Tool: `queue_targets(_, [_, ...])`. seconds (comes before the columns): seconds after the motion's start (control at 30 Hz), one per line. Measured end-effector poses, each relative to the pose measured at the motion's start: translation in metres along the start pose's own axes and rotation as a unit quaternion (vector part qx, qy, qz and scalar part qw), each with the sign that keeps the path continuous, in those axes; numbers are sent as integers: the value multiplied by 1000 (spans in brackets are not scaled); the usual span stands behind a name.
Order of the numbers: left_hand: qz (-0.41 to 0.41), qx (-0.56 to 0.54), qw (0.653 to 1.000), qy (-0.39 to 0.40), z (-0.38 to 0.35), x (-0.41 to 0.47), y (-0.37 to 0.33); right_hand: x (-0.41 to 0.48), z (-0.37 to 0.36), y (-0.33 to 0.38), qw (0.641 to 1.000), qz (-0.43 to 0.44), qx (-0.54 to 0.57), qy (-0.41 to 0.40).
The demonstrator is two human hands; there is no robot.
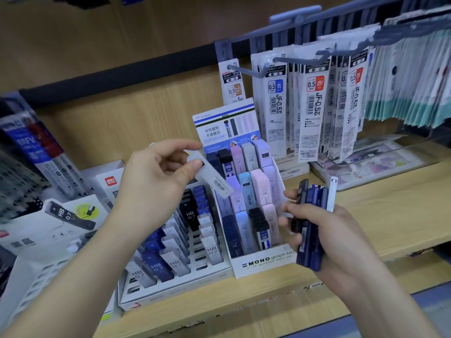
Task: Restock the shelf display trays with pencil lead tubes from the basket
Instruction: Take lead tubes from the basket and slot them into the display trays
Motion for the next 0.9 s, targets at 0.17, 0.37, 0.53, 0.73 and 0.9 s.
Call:
queue_targets(0.17, [19, -68, 996, 55, -23, 4, -12, 3, -2, -1, 998, 43, -49, -5])
queue_targets(0.37, [19, -88, 987, 129, -50, -1, -19, 3, -2, 0, 996, 64, -65, -11])
queue_targets(0.53, [40, -94, 976, 192, -53, 4, -15, 4, 8, 2, 995, 46, -82, -27])
queue_targets(0.73, [5, 32, 983, 180, -63, 13, -12, 5, 20, 5, 993, 25, -91, -67])
queue_targets(0.9, [-42, 128, 978, 159, -78, 19, -14, 7, 28, 6, 993, 1, -65, -103])
Point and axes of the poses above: each hand's wrist, its own x-axis towards the middle knuckle, its own z-axis out of the back of the hand, y = z × x, the point moved 2 cm from there along x, towards the middle knuckle, and after that the axes turned 5 degrees about -x, right-handed, at the moved point
